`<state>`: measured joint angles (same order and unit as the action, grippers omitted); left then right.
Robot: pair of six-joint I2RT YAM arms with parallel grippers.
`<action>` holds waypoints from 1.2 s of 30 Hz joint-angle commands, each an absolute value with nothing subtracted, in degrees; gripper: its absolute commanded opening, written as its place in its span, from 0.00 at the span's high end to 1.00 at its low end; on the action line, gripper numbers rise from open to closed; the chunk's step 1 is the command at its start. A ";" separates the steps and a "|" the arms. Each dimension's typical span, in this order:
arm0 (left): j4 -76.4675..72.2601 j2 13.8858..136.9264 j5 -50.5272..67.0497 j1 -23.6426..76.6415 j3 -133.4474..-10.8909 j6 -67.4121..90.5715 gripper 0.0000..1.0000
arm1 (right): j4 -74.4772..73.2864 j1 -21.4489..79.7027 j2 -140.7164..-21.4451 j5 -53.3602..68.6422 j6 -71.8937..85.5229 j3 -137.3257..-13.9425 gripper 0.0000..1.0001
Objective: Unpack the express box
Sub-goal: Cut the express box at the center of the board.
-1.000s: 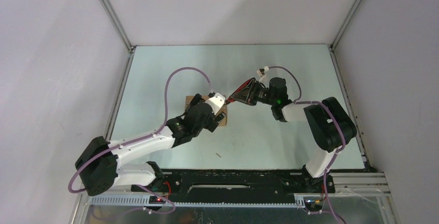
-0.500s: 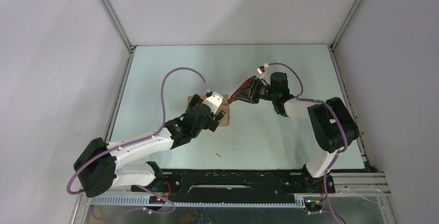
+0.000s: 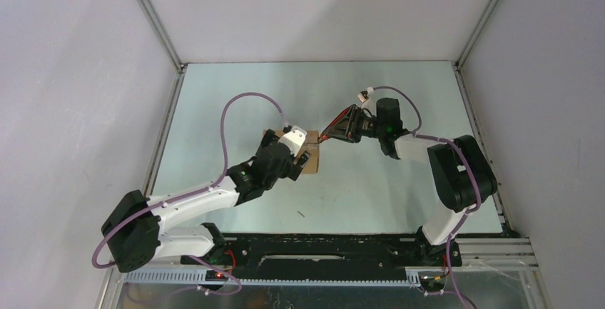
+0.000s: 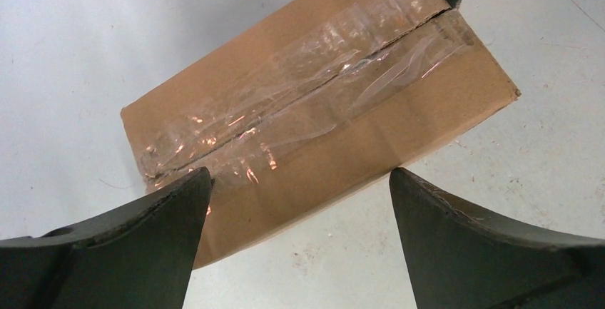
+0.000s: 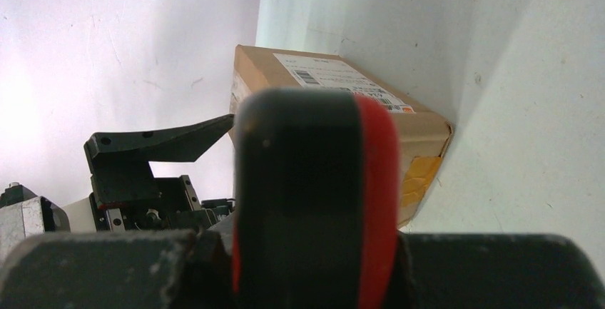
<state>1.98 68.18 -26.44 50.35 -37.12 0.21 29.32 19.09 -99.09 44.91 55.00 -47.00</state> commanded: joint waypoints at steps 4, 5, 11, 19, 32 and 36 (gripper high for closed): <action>4.68 68.41 -31.48 48.96 -35.94 4.01 0.03 | 19.03 17.60 -98.13 44.17 47.07 -45.66 1.00; 4.02 68.22 -31.01 49.00 -35.99 4.26 0.03 | 19.06 17.82 -98.03 44.25 46.84 -45.55 1.00; 0.65 66.62 -21.19 49.04 -37.73 -5.62 0.00 | 18.56 21.14 -97.82 44.33 44.38 -45.93 1.00; 5.11 68.15 0.07 47.18 -42.36 -20.11 0.00 | 17.09 22.68 -96.94 44.16 41.19 -45.97 1.00; 10.47 75.14 13.01 44.92 -49.64 -30.72 0.00 | 17.88 24.18 -97.70 46.47 40.95 -45.97 1.00; 16.04 77.05 17.65 44.74 -52.20 -30.05 0.02 | 18.56 24.20 -97.43 46.36 41.17 -45.97 1.00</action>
